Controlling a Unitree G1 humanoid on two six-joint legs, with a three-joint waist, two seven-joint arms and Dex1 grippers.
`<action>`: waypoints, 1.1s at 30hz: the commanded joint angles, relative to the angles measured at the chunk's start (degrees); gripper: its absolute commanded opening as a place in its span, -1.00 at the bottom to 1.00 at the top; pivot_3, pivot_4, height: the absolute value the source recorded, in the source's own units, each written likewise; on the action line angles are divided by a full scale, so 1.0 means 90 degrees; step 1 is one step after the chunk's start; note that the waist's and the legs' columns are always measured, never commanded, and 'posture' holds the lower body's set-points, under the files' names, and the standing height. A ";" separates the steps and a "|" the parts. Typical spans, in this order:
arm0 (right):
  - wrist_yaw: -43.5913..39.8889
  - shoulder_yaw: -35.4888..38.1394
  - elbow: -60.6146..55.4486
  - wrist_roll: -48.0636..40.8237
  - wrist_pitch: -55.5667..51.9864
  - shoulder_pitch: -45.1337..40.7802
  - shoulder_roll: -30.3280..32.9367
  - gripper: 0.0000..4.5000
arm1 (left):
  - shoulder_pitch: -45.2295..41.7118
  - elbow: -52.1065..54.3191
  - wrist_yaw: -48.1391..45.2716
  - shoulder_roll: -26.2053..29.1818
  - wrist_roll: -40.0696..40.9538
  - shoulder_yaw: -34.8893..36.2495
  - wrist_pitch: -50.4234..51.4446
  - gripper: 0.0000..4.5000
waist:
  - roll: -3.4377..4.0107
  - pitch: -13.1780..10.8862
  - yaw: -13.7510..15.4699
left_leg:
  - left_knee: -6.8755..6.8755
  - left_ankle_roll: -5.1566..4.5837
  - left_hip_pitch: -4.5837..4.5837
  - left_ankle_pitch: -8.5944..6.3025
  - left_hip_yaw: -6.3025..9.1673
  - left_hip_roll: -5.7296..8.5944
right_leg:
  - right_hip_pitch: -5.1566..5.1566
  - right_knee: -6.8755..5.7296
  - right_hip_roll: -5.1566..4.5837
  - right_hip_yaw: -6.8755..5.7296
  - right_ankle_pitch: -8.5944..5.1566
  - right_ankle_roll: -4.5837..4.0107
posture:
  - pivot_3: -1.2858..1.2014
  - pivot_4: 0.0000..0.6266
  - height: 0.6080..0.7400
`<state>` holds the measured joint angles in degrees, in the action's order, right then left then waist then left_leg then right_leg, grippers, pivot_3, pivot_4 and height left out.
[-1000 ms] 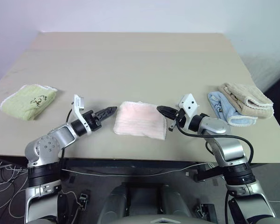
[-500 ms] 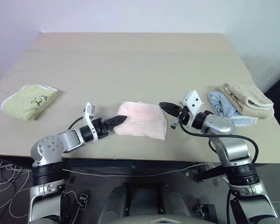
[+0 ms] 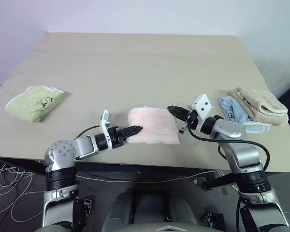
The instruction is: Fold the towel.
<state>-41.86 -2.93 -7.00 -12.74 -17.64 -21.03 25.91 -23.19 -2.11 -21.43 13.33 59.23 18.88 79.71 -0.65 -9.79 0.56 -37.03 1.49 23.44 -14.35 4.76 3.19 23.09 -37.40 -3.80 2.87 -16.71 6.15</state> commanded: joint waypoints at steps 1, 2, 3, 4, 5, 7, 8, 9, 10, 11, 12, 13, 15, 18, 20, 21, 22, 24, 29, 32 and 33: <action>0.0034 0.0134 -0.0247 -0.0098 0.0063 -0.0043 0.0042 -1.00 | 0.0050 0.0087 -0.0005 -0.0091 0.0163 0.0008 0.0079 -0.18 | 0.0000 0.0000 -0.0007 | 0.0000 0.0000 0.0000 0.0000 0.0000 0.0000 | 0.0000 0.0000 0.0000 0.0000 0.0000 0.0000 | 0.03 -0.52 1.00; 0.0033 0.0132 -0.0238 -0.0097 0.0064 -0.0051 0.0038 -1.00 | 0.0055 0.0088 0.0009 -0.0112 0.0168 0.0032 0.0072 -0.32 | 0.0000 0.0000 -0.0008 | 0.0000 0.0000 0.0000 0.0000 0.0000 0.0000 | 0.0001 0.0000 0.0000 0.0000 0.0000 0.0000 | 0.03 -0.52 1.00; 0.0030 0.0123 -0.0234 -0.0094 0.0067 -0.0054 0.0036 -1.00 | 0.0066 0.0097 0.0020 -0.0129 0.0173 0.0054 0.0056 -0.46 | 0.0000 0.0000 -0.0008 | 0.0000 0.0000 0.0000 0.0000 0.0000 0.0000 | 0.0001 0.0000 0.0000 0.0000 0.0000 0.0000 | 0.03 -0.52 1.00; 0.0028 0.0117 -0.0231 -0.0091 0.0071 -0.0055 0.0034 -1.00 | 0.0073 0.0102 0.0026 -0.0137 0.0171 0.0064 0.0043 -0.62 | 0.0000 0.0000 -0.0008 | 0.0000 0.0000 0.0000 0.0000 0.0000 0.0000 | 0.0001 0.0000 0.0001 0.0000 0.0000 0.0000 | 0.03 -0.52 1.00; 0.0027 0.0110 -0.0234 -0.0090 0.0069 -0.0058 0.0031 -1.00 | 0.0091 0.0113 0.0026 -0.0144 0.0171 0.0077 0.0026 -0.78 | 0.0000 0.0000 -0.0008 | 0.0000 0.0000 0.0000 0.0000 0.0000 -0.0001 | 0.0001 0.0000 0.0000 0.0000 0.0000 0.0000 | 0.03 -0.52 1.00; 0.0029 0.0105 -0.0248 -0.0091 0.0057 -0.0063 0.0027 -1.00 | 0.0121 0.0130 0.0034 -0.0151 0.0175 0.0098 0.0004 -1.00 | 0.0000 0.0000 -0.0003 | 0.0000 0.0000 0.0000 0.0000 0.0000 0.0000 | 0.0000 0.0000 0.0000 0.0000 0.0000 0.0000 | 0.03 -0.52 1.00; 0.0031 0.0105 -0.0251 -0.0092 0.0055 -0.0067 0.0025 -1.00 | 0.0136 0.0132 0.0045 -0.0158 0.0179 0.0113 -0.0015 -1.00 | 0.0000 0.0000 -0.0005 | 0.0000 0.0000 0.0000 0.0000 0.0000 -0.0001 | 0.0001 -0.0001 0.0000 0.0000 0.0000 0.0000 | 0.03 -0.52 1.00; 0.0032 0.0105 -0.0251 -0.0092 0.0055 -0.0069 0.0024 -1.00 | 0.0145 0.0131 0.0054 -0.0163 0.0183 0.0122 -0.0029 -1.00 | 0.0000 0.0000 -0.0007 | 0.0000 0.0000 0.0000 0.0000 -0.0001 -0.0001 | 0.0001 -0.0001 0.0000 0.0000 0.0000 0.0000 | 0.03 -0.52 1.00; 0.0035 0.0107 -0.0258 -0.0093 0.0052 -0.0067 0.0023 -1.00 | 0.0154 0.0126 0.0067 -0.0178 0.0192 0.0148 -0.0055 -1.00 | 0.0000 0.0000 -0.0007 | 0.0000 0.0000 0.0000 0.0000 0.0000 -0.0001 | 0.0001 -0.0001 0.0000 0.0001 0.0000 0.0000 | 0.03 -0.52 1.00; 0.0036 0.0108 -0.0260 -0.0093 0.0053 -0.0063 0.0023 -1.00 | 0.0158 0.0119 0.0080 -0.0199 0.0203 0.0176 -0.0084 -1.00 | 0.0000 0.0000 -0.0007 | 0.0000 0.0000 0.0000 0.0000 0.0000 -0.0001 | 0.0001 -0.0001 0.0000 0.0000 0.0000 0.0000 | 0.03 -0.52 1.00; 0.0040 0.0111 -0.0276 -0.0096 0.0048 -0.0052 0.0023 -1.00 | 0.0160 0.0114 0.0103 -0.0231 0.0220 0.0215 -0.0117 -1.00 | 0.0000 0.0000 -0.0007 | 0.0000 0.0000 0.0000 0.0000 -0.0001 -0.0001 | 0.0001 -0.0001 0.0001 0.0001 0.0000 0.0000 | 0.03 -0.52 1.00; 0.0043 0.0114 -0.0290 -0.0099 0.0043 -0.0043 0.0024 -1.00 | 0.0162 0.0114 0.0123 -0.0259 0.0229 0.0246 -0.0145 -1.00 | 0.0000 0.0000 -0.0006 | 0.0000 0.0000 0.0000 0.0000 0.0000 -0.0001 | 0.0001 -0.0001 0.0001 0.0001 0.0000 0.0000 | 0.03 -0.52 1.00; 0.0051 0.0123 -0.0316 -0.0103 0.0037 -0.0028 0.0029 -1.00 | 0.0152 0.0112 0.0177 -0.0309 0.0240 0.0318 -0.0225 -1.00 | 0.0000 0.0000 -0.0005 | 0.0000 0.0000 0.0000 0.0000 0.0000 -0.0001 | 0.0001 -0.0001 0.0000 0.0001 0.0000 0.0000 | 0.03 -0.52 1.00; 0.0064 0.0174 -0.0304 -0.0115 0.0042 -0.0037 0.0051 -1.00 | -0.0140 -0.0105 0.0369 -0.0337 0.0169 0.0629 -0.0690 -1.00 | -0.0001 -0.0001 -0.0006 | 0.0000 0.0001 0.0000 0.0000 0.0000 -0.0001 | 0.0001 -0.0001 0.0000 0.0001 0.0000 0.0000 | 0.03 -0.52 1.00; 0.0069 0.0229 -0.0285 -0.0127 0.0052 -0.0044 0.0084 -1.00 | -0.0557 -0.0381 0.0530 -0.0241 0.0203 0.0984 -0.1155 -1.00 | -0.0005 -0.0003 -0.0006 | 0.0000 0.0001 0.0000 0.0001 0.0000 -0.0002 | 0.0002 -0.0001 0.0002 0.0000 0.0000 0.0000 | 0.03 -0.52 1.00; 0.0074 0.0261 -0.0283 -0.0134 0.0054 -0.0049 0.0103 -1.00 | -0.0822 -0.0531 0.0617 -0.0146 0.0232 0.1195 -0.1416 -1.00 | -0.0006 -0.0004 -0.0010 | 0.0000 0.0002 0.0000 0.0001 0.0000 -0.0004 | 0.0004 -0.0002 0.0004 0.0000 0.0000 0.0000 | 0.03 -0.52 1.00; 0.0077 0.0287 -0.0270 -0.0138 0.0057 -0.0065 0.0119 -1.00 | -0.1064 -0.0698 0.0664 -0.0021 0.0216 0.1358 -0.1662 -1.00 | -0.0008 -0.0005 -0.0011 | 0.0000 0.0002 0.0001 0.0001 0.0000 -0.0004 | 0.0005 -0.0003 0.0005 0.0000 0.0000 0.0000 | 0.03 -0.52 1.00; 0.0070 0.0330 -0.0231 -0.0144 0.0064 -0.0114 0.0140 -1.00 | -0.1534 -0.1073 0.0713 0.0305 0.0135 0.1633 -0.2133 -1.00 | -0.0009 -0.0006 -0.0031 | 0.0001 0.0004 0.0003 0.0002 -0.0001 -0.0005 | 0.0009 -0.0004 0.0007 0.0000 0.0000 0.0000 | 0.03 -0.52 1.00; 0.0060 0.0346 -0.0154 -0.0129 0.0090 -0.0221 0.0141 -1.00 | -0.2240 -0.1828 0.0533 0.1174 -0.0284 0.1880 -0.3109 -1.00 | -0.0008 -0.0006 -0.0092 | 0.0006 0.0005 0.0003 0.0003 -0.0005 -0.0005 | 0.0011 0.0000 0.0007 0.0001 0.0000 0.0000 | 0.03 -0.52 1.00; 0.0059 0.0328 -0.0129 -0.0117 0.0118 -0.0257 0.0127 -1.00 | -0.2527 -0.2665 0.0285 0.1960 -0.0625 0.2185 -0.3983 -1.00 | -0.0012 -0.0008 -0.0145 | 0.0005 0.0007 0.0004 0.0004 -0.0002 -0.0005 | 0.0014 -0.0005 0.0010 0.0000 0.0000 0.0001 | 0.03 -0.52 1.00; 0.0063 0.0323 -0.0132 -0.0115 0.0122 -0.0257 0.0123 -1.00 | -0.2532 -0.2903 0.0209 0.2203 -0.0729 0.2268 -0.4234 -1.00 | -0.0012 -0.0008 -0.0168 | 0.0007 0.0007 0.0004 0.0004 -0.0003 -0.0005 | 0.0017 -0.0006 0.0011 0.0001 0.0000 0.0000 | 0.03 -0.52 1.00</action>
<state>-41.37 -1.26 -7.01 -12.78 -17.57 -22.41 26.75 -44.43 -26.71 -17.64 29.83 54.28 36.24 46.51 -0.75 -9.86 -0.96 -36.94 1.55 23.48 -14.31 4.74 3.13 23.26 -37.46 -3.69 2.89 -16.71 6.16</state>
